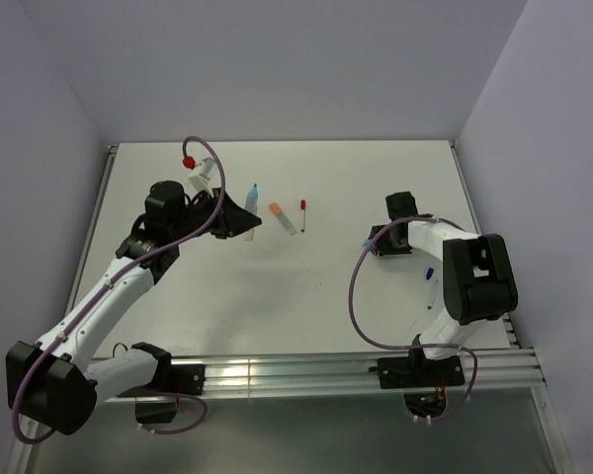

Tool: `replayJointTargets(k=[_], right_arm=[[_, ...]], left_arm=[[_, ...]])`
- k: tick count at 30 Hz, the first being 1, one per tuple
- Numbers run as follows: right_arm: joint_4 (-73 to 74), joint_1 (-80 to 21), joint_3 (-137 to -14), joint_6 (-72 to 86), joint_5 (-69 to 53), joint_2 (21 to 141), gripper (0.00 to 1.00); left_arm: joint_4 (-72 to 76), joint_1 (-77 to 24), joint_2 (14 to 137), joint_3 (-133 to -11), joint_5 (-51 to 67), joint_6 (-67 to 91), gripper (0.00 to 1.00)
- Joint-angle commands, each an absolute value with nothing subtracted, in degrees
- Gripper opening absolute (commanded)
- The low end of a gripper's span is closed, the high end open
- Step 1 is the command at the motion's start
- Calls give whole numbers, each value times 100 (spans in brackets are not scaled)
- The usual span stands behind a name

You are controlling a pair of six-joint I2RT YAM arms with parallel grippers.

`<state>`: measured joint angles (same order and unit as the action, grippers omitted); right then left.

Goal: Insert the pens into the pen caps

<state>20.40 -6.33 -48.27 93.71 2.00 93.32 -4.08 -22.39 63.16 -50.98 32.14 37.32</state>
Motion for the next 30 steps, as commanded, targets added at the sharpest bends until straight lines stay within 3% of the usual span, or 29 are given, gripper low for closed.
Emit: replayJointTargets(k=[1,9,19,30], right_arm=[[2416,-563,-5166,8843,475,9615,40],[1724,-563,-5449,6550,-139,9800,0],[889,-800,-5511,4546,-1616,9037,0],[-167,-905,-6510,4307,-3366,7296,0]], left_arm=[[-132,-2206,6214,-5089,3357,3779,0],[272,-2206,6232,-4957,3910,3858,0],[1572,-2320,6372,-4562,4983,4411,0],[4408,-3102,7065,-4754,5054,5913,0]])
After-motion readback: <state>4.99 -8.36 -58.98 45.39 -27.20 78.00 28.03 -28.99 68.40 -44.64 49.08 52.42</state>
